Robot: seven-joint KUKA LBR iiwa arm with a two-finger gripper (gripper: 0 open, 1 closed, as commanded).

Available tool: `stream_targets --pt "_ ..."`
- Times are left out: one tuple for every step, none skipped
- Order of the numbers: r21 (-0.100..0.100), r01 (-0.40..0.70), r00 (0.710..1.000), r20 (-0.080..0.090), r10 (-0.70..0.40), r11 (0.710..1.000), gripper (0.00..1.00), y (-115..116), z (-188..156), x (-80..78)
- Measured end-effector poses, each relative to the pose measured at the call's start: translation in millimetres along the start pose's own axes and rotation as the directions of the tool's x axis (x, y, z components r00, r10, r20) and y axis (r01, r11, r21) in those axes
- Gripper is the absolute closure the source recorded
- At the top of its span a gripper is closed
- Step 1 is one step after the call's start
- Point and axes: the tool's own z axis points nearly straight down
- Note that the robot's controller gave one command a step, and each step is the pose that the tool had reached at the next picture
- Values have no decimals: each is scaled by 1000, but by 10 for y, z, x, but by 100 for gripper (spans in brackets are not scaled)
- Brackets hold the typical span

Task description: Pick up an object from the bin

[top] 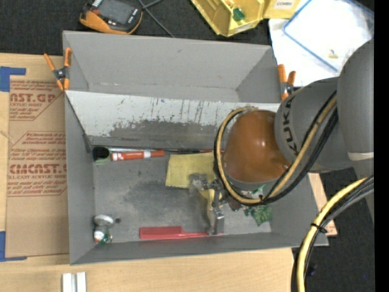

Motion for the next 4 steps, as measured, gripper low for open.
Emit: stream_targets --pt "1 -67 998 10 67 998 0 127 -23 109" --pt "1 -94 995 17 94 996 0 180 -35 144" --pt "2 29 1000 10 -29 1000 0 -870 -495 -165" --pt "2 56 998 16 -56 998 0 -793 -1291 -176"
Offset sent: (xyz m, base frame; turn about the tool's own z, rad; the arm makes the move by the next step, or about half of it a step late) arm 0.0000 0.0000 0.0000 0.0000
